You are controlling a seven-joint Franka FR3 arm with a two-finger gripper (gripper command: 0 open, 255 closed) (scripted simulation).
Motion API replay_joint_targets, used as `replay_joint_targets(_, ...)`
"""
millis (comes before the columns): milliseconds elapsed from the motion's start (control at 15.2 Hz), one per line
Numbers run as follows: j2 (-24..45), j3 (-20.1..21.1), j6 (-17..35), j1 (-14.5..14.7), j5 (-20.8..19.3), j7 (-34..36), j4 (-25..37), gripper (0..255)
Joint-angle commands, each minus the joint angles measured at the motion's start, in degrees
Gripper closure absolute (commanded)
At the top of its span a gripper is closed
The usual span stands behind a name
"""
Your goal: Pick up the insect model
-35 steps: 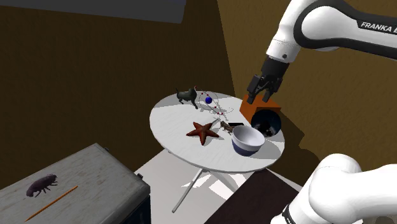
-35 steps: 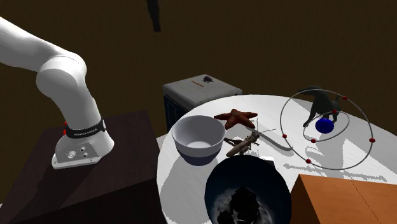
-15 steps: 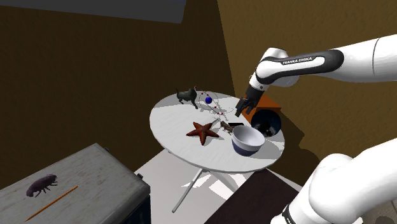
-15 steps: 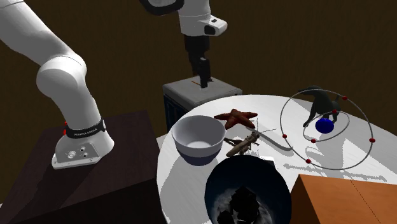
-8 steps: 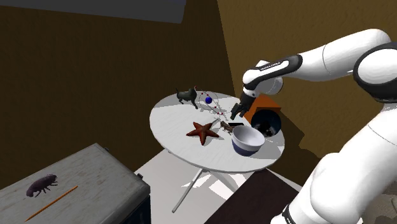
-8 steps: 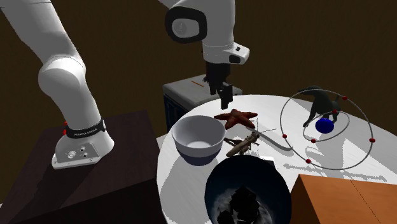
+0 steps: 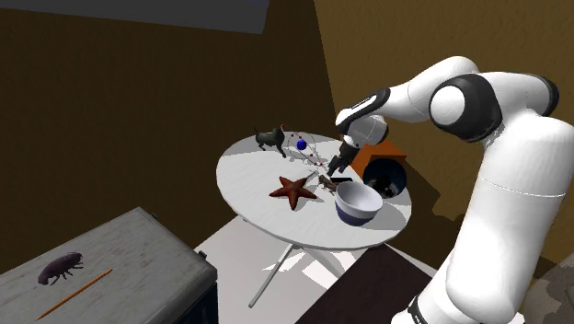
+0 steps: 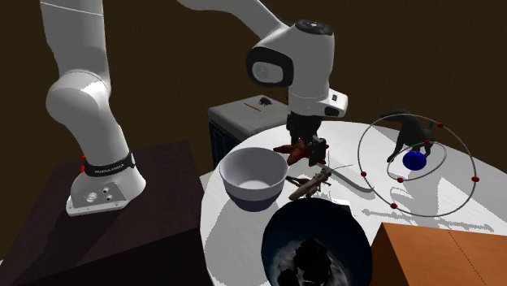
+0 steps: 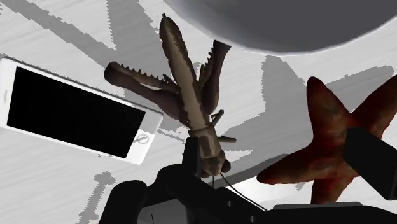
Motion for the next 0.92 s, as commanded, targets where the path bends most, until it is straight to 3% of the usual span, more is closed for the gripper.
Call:
replay_joint_targets(0,5.29,1.31,-0.05,-1.85,4.06,-3.63,4.02,0)
replay_joint_targets(264,13.33,3.83,-0.79,-5.7,8.69,-8.05,11.27,0)
replay_joint_targets(858,17.46,5.97,2.56,-7.2,12.13,-11.01,11.39,0)
